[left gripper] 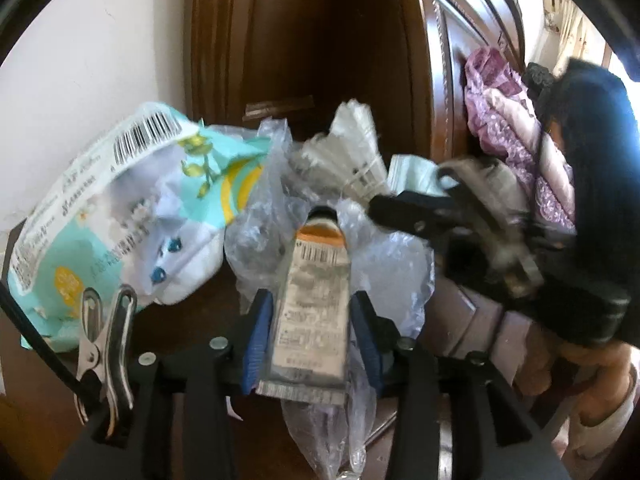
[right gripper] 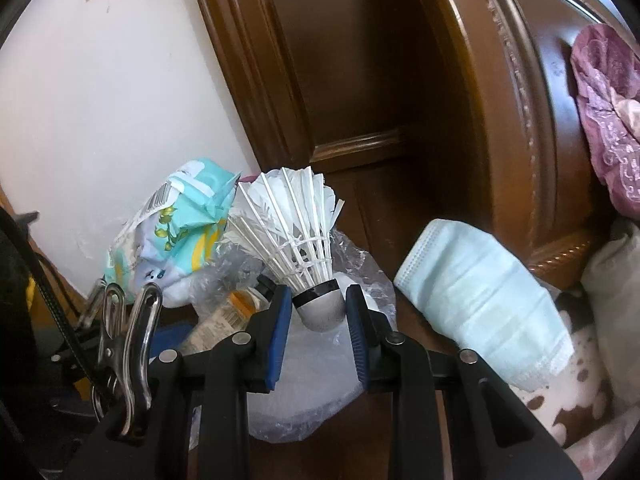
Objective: Collect trash
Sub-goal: 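Lift the tube with the left tool while the right tool lifts the shuttlecock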
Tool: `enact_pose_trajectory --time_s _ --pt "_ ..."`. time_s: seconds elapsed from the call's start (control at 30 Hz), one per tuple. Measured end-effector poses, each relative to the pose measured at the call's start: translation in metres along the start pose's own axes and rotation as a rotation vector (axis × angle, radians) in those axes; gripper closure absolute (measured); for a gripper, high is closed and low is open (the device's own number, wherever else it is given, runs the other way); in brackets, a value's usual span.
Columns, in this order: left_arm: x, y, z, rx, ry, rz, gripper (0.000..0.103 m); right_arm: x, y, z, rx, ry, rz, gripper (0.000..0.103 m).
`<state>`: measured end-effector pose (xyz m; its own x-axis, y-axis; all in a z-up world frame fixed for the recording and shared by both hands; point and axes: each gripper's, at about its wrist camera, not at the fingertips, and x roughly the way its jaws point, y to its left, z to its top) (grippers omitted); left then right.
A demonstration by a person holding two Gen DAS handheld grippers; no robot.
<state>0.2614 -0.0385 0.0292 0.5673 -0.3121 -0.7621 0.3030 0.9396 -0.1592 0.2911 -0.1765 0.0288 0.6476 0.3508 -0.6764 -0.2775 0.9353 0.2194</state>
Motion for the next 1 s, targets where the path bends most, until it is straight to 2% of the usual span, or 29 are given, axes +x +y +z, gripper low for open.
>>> enact_pose_trajectory --time_s 0.2,0.27,0.4,1.0 --pt "0.004 -0.008 -0.002 0.026 -0.009 0.033 0.061 -0.017 0.000 -0.008 0.010 -0.014 0.018 0.074" --pt "0.004 -0.012 -0.003 0.026 -0.016 0.034 0.064 -0.020 0.001 -0.011 0.008 -0.012 0.020 0.074" --pt "0.000 -0.014 -0.004 0.013 -0.020 0.029 0.065 -0.028 0.003 -0.020 0.006 -0.014 0.028 0.074" --pt "-0.056 -0.024 -0.020 0.040 -0.099 0.000 0.064 -0.083 0.003 -0.047 0.027 -0.078 0.036 0.074"
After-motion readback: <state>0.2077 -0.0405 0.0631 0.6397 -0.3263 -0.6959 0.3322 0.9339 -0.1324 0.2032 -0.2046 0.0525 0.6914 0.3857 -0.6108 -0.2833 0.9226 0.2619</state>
